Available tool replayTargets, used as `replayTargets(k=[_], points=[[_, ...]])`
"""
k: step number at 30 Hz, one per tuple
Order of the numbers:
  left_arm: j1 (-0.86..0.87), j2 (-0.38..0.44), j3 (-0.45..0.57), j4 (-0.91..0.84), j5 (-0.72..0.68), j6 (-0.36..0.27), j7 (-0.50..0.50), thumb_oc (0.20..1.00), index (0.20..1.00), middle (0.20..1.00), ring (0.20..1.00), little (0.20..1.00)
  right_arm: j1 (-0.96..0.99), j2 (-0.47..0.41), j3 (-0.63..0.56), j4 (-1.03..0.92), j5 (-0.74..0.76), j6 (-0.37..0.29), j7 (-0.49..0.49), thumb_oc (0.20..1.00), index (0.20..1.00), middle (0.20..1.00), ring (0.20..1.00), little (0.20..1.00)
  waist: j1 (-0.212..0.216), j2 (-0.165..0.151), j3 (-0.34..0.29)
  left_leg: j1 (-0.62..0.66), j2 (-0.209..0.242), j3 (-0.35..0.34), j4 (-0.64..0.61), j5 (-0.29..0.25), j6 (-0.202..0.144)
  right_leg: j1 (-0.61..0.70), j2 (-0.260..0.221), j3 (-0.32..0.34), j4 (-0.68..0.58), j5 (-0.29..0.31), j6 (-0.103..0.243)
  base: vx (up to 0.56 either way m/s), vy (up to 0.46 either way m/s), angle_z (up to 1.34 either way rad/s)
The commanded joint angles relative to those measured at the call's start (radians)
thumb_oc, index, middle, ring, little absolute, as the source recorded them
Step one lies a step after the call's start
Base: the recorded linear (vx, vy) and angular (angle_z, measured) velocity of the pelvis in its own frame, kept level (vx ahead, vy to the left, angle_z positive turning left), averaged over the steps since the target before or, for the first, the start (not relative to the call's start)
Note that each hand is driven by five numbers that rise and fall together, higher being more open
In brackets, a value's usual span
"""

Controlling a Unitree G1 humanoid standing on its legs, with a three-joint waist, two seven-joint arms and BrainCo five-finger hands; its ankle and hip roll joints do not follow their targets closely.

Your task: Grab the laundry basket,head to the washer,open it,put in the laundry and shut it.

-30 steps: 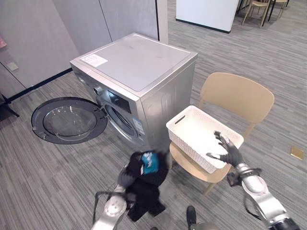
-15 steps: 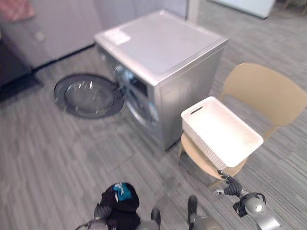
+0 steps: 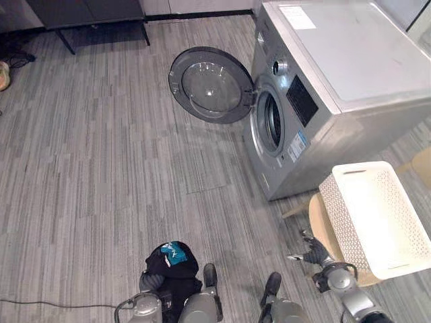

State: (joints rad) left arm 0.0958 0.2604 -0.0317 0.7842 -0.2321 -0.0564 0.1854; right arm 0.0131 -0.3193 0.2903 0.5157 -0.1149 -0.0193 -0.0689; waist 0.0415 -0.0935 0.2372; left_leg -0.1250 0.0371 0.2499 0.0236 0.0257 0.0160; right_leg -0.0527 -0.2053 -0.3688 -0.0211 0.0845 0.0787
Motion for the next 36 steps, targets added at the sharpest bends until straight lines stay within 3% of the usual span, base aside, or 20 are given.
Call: replayTargets(k=[1,2,3,5,7,10,13,15,17,18,20,22,25,30,31,32,34,36], points=[[-0.065,0.107,-0.006,-0.058,0.017,-0.027,0.015,0.2,0.2,0.2,0.2,0.2,-0.054,-0.014,0.04,-0.024,-0.004,-0.016,-0.03,1.0,1.0,1.0,1.0,1.0,0.014,-0.036,0.004,-0.049,0.0,-0.082,0.078,-0.109,-0.013,0.023,-0.044,0.084,0.291,-0.174,0.064,0.15,0.161,0.1],[-0.066,0.108,-0.006,-0.058,0.017,-0.026,0.015,0.2,0.2,0.2,0.2,0.2,-0.055,-0.014,0.039,-0.024,-0.004,-0.016,-0.031,1.0,1.0,1.0,1.0,1.0,0.015,-0.037,0.004,-0.049,-0.001,-0.08,0.078,-0.109,-0.012,0.021,-0.045,0.086,0.294,-0.175,0.065,0.13,0.161,0.08],[-0.074,0.114,-0.016,-0.065,0.02,-0.027,0.014,0.2,0.2,0.2,0.2,0.2,-0.056,-0.012,0.04,-0.037,0.0,-0.016,-0.032,1.0,1.0,1.0,1.0,1.0,0.005,-0.032,0.009,-0.046,0.001,-0.083,0.067,-0.091,0.0,-0.023,-0.011,0.117,0.332,-0.159,0.05,0.12,0.102,0.18],[-0.079,0.113,-0.028,-0.076,0.017,-0.028,0.005,0.2,0.2,0.2,0.2,0.2,-0.051,-0.016,0.033,-0.046,0.009,-0.017,-0.033,1.0,1.0,1.0,1.0,1.0,-0.018,-0.022,0.012,-0.001,-0.01,-0.103,0.043,-0.103,0.009,-0.091,0.067,0.197,0.381,-0.183,0.042,0.26,0.138,0.3],[-0.076,0.1,-0.044,-0.082,0.014,-0.022,-0.006,0.2,0.2,0.2,0.2,0.2,-0.053,-0.016,0.03,-0.033,0.03,-0.015,-0.034,1.0,1.0,1.0,1.0,1.0,-0.044,-0.013,0.02,0.069,-0.03,-0.123,0.012,-0.125,0.014,-0.155,0.117,0.212,0.322,-0.178,0.027,0.35,0.113,0.29],[-0.081,0.091,-0.051,-0.067,0.013,-0.015,-0.01,0.2,0.2,0.2,0.2,0.2,-0.061,-0.014,0.034,-0.016,0.036,-0.012,-0.037,1.0,1.0,1.0,1.0,1.0,-0.057,-0.017,0.026,0.101,-0.046,-0.14,-0.001,-0.141,0.016,-0.209,0.135,0.208,0.254,-0.133,0.031,0.27,0.025,0.25],[-0.087,0.079,-0.056,-0.051,0.015,-0.012,-0.02,0.2,0.2,0.2,0.2,0.2,-0.05,-0.014,0.036,-0.009,0.031,-0.005,-0.03,1.0,1.0,1.0,1.0,1.0,-0.078,-0.031,0.032,0.155,-0.076,-0.177,0.003,-0.184,0.013,-0.242,0.152,0.176,0.118,-0.083,0.06,0.35,-0.051,0.02],[-0.063,0.063,-0.068,-0.064,0.042,-0.012,-0.039,0.2,0.2,0.2,0.2,0.2,-0.014,-0.016,0.029,-0.002,0.022,-0.004,-0.024,1.0,1.0,1.0,1.0,1.0,-0.086,-0.041,0.011,0.192,-0.094,-0.197,0.033,-0.236,0.008,-0.209,0.143,0.144,0.091,-0.084,0.044,0.5,-0.153,0.14],[-0.039,0.056,-0.087,-0.079,0.069,-0.007,-0.053,0.2,0.2,0.2,0.2,0.2,0.027,-0.02,0.008,0.004,0.017,-0.007,-0.023,1.0,1.0,1.0,1.0,1.0,-0.109,-0.031,-0.018,0.218,-0.071,-0.199,0.071,-0.274,-0.027,-0.171,0.168,0.187,0.093,-0.101,0.019,0.43,-0.15,0.6],[-0.039,0.056,-0.087,-0.079,0.069,-0.007,-0.053,0.2,0.2,0.2,0.2,0.2,0.027,-0.02,0.008,0.003,0.017,-0.007,-0.023,1.0,1.0,1.0,1.0,1.0,-0.111,-0.034,-0.021,0.214,-0.073,-0.201,0.071,-0.27,-0.027,-0.174,0.165,0.186,0.092,-0.098,0.019,0.27,-0.083,0.92],[-0.028,0.051,-0.091,-0.088,0.071,0.001,-0.069,0.2,0.2,0.2,0.2,0.2,0.024,-0.021,0.001,0.032,0.019,-0.008,-0.031,1.0,1.0,1.0,1.0,1.0,-0.12,-0.035,-0.031,0.164,-0.038,-0.173,0.251,-0.232,-0.07,-0.121,0.171,0.181,0.066,-0.096,-0.003,0.24,-0.14,0.91],[-0.038,0.049,-0.1,-0.093,0.069,0.003,-0.067,0.2,0.2,0.2,0.2,0.2,0.018,-0.033,-0.005,0.038,0.043,-0.006,-0.034,1.0,1.0,1.0,1.0,1.0,-0.115,-0.06,-0.023,0.044,-0.007,-0.161,0.404,-0.194,-0.058,-0.065,0.178,0.217,0.035,-0.12,-0.027,0.2,-0.154,0.42],[-0.045,0.046,-0.103,-0.091,0.069,0.004,-0.068,0.2,0.2,0.2,0.2,0.2,0.012,-0.041,-0.008,0.055,0.039,-0.004,-0.04,1.0,1.0,1.0,1.0,1.0,-0.108,-0.07,-0.021,0.007,0.002,-0.166,0.353,-0.229,-0.046,-0.043,0.171,0.233,0.028,-0.131,-0.021,0.16,-0.021,-0.76],[-0.035,0.053,-0.104,-0.11,0.059,-0.004,-0.067,0.2,0.2,0.2,0.2,0.2,0.005,-0.053,-0.016,0.064,0.043,-0.01,-0.048,1.0,1.0,1.0,1.0,1.0,-0.073,-0.056,-0.008,-0.036,-0.032,-0.37,0.171,-0.125,-0.088,-0.004,0.2,0.348,0.024,-0.15,-0.023,0.17,0.124,-0.77],[-0.033,0.048,-0.106,-0.1,0.053,-0.007,-0.067,0.2,0.2,0.2,0.2,0.2,0.002,-0.052,-0.014,0.077,0.039,-0.01,-0.047,1.0,1.0,1.0,1.0,1.0,-0.066,-0.052,-0.011,-0.041,-0.048,-0.464,0.163,-0.114,-0.095,-0.002,0.207,0.389,0.045,-0.158,-0.025,0.14,0.159,-1.48],[-0.033,0.048,-0.106,-0.099,0.053,-0.008,-0.067,0.2,0.2,0.2,0.2,0.2,0.002,-0.052,-0.014,0.076,0.038,-0.01,-0.047,1.0,1.0,1.0,1.0,1.0,-0.066,-0.052,-0.01,-0.04,-0.048,-0.464,0.163,-0.114,-0.095,-0.002,0.207,0.389,0.046,-0.159,-0.025,0.14,0.199,-1.36],[-0.03,0.043,-0.113,-0.094,0.044,-0.013,-0.071,0.2,0.2,0.2,0.2,0.2,0.0,-0.051,-0.014,0.088,0.037,-0.009,-0.045,1.0,1.0,1.0,1.0,1.0,-0.063,-0.042,-0.016,-0.038,-0.069,-0.546,0.139,-0.103,-0.092,-0.003,0.213,0.433,0.065,-0.164,-0.023,0.1,0.185,-0.8],[-0.037,0.037,-0.126,-0.083,0.042,-0.013,-0.079,0.2,0.2,0.2,0.2,0.2,-0.003,-0.054,-0.023,0.099,0.036,-0.011,-0.045,1.0,1.0,1.0,1.0,1.0,-0.074,-0.028,-0.025,-0.02,-0.07,-0.557,0.101,-0.098,-0.085,-0.006,0.212,0.459,0.08,-0.169,-0.017,0.09,0.249,-0.58]])
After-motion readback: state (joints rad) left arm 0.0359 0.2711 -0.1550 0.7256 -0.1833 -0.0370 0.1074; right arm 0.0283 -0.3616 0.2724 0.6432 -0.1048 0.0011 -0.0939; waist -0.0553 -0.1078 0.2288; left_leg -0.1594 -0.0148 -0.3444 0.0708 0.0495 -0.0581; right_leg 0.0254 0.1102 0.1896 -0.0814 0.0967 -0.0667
